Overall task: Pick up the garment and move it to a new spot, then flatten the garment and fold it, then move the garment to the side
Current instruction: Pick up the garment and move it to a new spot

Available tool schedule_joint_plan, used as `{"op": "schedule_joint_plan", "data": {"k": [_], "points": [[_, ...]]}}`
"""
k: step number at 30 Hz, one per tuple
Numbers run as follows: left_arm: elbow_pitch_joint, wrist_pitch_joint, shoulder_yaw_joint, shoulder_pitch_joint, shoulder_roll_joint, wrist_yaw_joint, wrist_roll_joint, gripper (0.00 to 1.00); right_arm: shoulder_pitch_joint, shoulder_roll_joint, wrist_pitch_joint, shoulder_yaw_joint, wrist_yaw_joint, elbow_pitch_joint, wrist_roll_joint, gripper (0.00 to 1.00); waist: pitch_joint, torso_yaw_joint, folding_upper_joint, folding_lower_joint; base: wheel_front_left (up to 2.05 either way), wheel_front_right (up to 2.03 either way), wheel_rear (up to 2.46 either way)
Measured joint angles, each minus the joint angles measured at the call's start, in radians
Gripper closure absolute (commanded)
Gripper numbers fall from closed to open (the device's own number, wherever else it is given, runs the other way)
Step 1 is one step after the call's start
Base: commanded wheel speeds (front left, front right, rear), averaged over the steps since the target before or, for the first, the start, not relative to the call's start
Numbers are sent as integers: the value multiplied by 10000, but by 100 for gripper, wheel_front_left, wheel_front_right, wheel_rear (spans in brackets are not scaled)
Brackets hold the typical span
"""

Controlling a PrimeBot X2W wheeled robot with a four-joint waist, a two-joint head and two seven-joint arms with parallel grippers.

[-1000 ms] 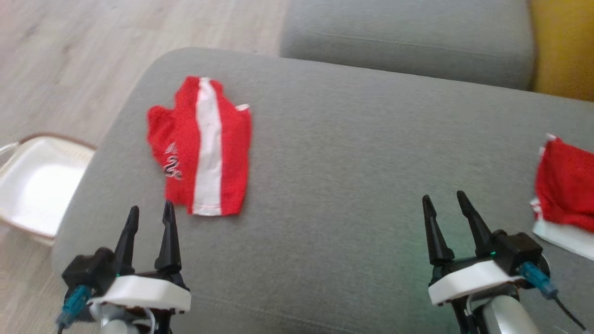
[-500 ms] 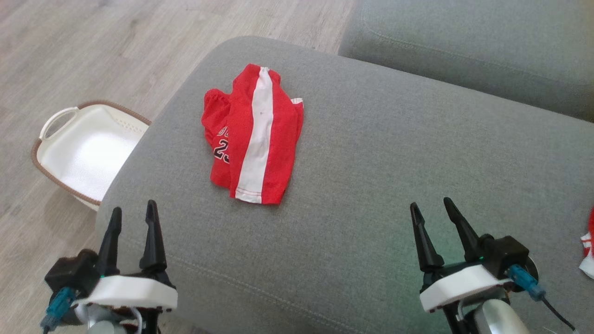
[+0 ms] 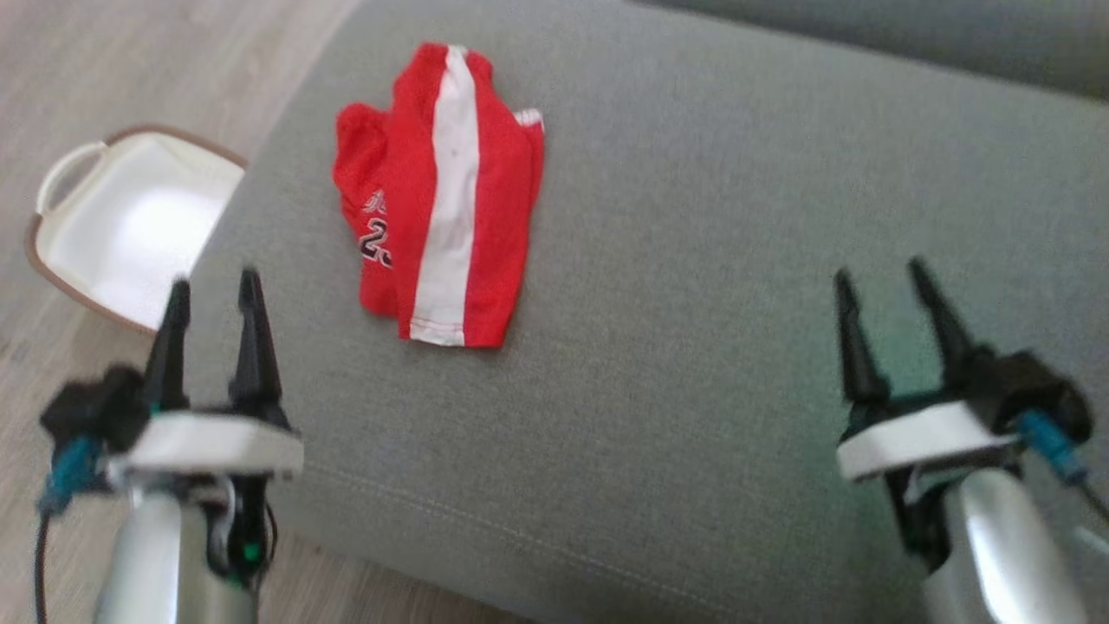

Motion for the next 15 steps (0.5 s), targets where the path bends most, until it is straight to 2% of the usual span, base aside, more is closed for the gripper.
{"op": "schedule_joint_plan", "data": {"k": [5, 8, 12, 15], "points": [[1772, 48, -267, -2022, 585, -219, 209, 0, -536, -6, 594, -794, 0, -1030, -690, 0, 947, -192, 0, 0, 0, 0, 0], [2957, 514, -635, -3359, 924, -318, 205, 0, -755, -10, 920, -1126, 0, -1620, -989, 0, 1475, -315, 0, 0, 0, 0, 0], [4451, 1427, -1630, -4993, 1356, -347, 150, 0, -1011, -12, 1271, -1346, 0, -2297, -1229, 0, 2088, -493, 0, 1, 0, 0, 0], [5283, 1931, -2719, -5898, 1590, -351, -523, 0, -1108, -15, 1448, -1342, 0, -2660, -1329, 0, 2482, -649, 0, 1, 0, 0, 0]]}}
